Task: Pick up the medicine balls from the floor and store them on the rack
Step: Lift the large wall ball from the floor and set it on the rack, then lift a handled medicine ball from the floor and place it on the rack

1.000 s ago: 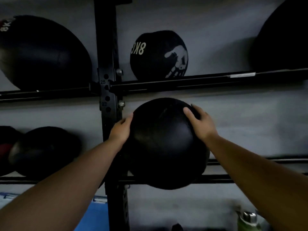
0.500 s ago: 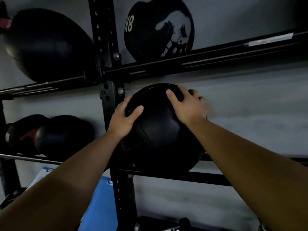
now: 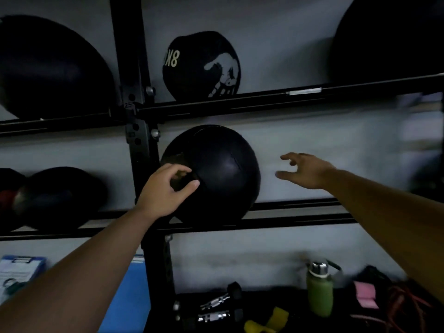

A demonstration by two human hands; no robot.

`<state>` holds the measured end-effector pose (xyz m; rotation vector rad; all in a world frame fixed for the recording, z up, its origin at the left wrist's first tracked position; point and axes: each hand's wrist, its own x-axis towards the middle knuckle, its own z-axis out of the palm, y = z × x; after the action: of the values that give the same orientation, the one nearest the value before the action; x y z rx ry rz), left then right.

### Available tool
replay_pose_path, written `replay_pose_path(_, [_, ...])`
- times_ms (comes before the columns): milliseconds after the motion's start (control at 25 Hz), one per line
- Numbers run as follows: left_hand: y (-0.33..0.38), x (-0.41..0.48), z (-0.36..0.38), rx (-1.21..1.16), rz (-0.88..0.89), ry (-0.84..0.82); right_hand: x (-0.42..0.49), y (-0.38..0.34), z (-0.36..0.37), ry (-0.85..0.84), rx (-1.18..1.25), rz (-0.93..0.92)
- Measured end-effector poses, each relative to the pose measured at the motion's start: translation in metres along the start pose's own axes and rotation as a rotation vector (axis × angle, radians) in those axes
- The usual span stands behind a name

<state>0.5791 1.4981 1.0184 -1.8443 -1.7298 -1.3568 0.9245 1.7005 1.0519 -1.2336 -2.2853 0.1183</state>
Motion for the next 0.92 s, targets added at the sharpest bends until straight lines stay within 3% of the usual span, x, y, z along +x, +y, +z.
replay_pose_path(280, [0.048, -0.06, 0.058, -0.186, -0.041, -0.369, -0.19, 0.044, -0.017, -0.039, -0.158, 0.328])
replay_pose_path(440, [0.119, -0.107, 0.116, -0.19, 0.009, -0.638, -0.316, 0.05, -0.033, -0.102, -0.215, 0.516])
replay_pose_path(560, [0.197, -0.144, 0.156, -0.189, 0.149, -0.814, -0.409, 0.057, -0.056, -0.16, -0.331, 0.643])
replay_pose_path(920, [0.425, -0.247, 0.246, -0.269, 0.448, -1.002, -0.623, 0.125, -0.117, -0.14, -0.325, 0.95])
